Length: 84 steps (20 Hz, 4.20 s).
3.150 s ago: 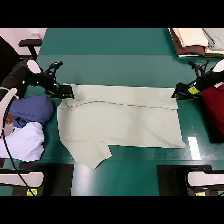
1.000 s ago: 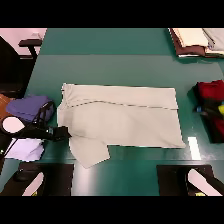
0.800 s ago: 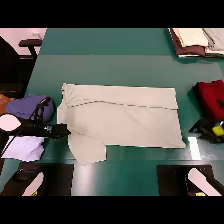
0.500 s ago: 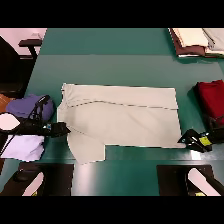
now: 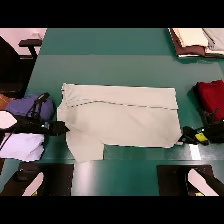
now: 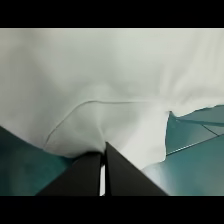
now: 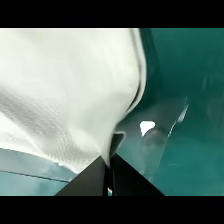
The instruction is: Fold the shirts.
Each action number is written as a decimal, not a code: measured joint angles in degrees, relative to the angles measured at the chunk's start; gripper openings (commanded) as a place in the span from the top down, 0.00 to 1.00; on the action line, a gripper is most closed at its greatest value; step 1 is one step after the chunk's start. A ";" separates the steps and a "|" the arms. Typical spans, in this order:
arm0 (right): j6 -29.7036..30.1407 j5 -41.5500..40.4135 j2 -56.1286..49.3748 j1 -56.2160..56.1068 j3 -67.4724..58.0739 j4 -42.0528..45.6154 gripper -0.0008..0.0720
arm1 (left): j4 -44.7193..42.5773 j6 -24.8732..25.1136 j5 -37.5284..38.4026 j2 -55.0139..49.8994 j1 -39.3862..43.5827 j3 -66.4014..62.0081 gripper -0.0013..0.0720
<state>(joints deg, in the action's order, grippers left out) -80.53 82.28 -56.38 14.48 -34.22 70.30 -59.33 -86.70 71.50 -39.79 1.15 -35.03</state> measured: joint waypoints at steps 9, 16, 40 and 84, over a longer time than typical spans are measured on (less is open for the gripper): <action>-0.57 1.57 -8.20 -6.86 -25.94 -0.20 0.97 | -2.91 2.89 -5.55 -14.03 0.00 -18.08 0.95; -1.70 -0.04 -28.15 -8.70 -45.92 -0.39 0.90 | -3.13 6.56 -15.72 -35.78 0.07 -33.42 0.95; 7.82 -9.03 -39.95 -2.69 -36.04 -20.98 0.97 | 4.28 5.92 -19.34 -50.18 12.00 -43.30 0.95; 10.80 -13.09 -46.49 -48.15 -69.90 -32.63 0.56 | -4.68 4.00 -0.35 -40.89 -5.33 -74.60 0.95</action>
<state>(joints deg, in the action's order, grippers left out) -69.73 69.19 -102.87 -33.67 -104.12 37.67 -64.01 -82.70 71.16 -80.68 -4.19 -109.62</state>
